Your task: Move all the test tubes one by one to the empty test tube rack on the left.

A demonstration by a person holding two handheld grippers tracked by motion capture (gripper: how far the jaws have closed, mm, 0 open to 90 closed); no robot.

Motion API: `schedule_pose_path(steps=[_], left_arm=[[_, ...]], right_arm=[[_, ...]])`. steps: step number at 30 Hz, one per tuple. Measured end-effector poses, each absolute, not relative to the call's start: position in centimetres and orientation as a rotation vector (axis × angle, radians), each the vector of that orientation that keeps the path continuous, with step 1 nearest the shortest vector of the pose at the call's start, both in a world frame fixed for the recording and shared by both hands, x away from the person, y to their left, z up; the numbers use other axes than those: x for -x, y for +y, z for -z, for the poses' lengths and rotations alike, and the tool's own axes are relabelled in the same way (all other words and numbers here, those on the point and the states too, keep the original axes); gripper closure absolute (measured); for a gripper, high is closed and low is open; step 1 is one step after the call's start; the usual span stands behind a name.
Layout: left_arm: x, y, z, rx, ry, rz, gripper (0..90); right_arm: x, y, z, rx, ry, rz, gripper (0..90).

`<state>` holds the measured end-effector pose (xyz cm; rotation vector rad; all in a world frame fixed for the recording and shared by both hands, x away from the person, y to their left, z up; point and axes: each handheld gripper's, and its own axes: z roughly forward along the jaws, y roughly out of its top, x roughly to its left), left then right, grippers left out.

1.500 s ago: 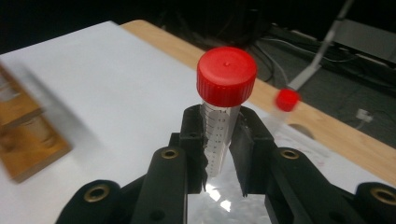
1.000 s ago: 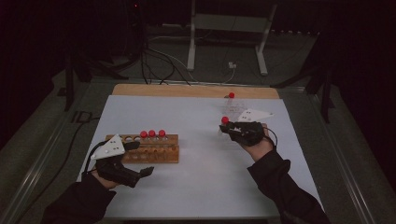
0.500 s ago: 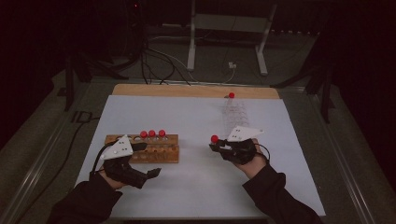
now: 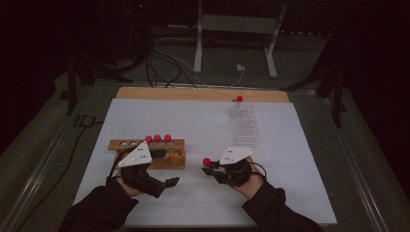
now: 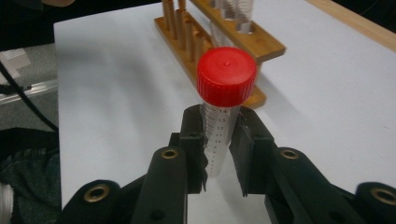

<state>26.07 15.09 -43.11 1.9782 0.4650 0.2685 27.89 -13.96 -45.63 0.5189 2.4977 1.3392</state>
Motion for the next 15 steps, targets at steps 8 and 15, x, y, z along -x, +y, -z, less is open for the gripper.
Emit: schedule_pose_path(steps=[8,15], left_arm=[[-25.8,12.8,42.9,-1.982,0.397,-0.246,9.0],[-25.8,11.5,42.8,-1.982,0.367,-0.261,24.2]], right_arm=[[-27.2,-12.9,45.9,-0.492,2.534,-1.347,75.3],[-26.9,-12.4,46.0,-0.479,2.548,-1.345,75.3]])
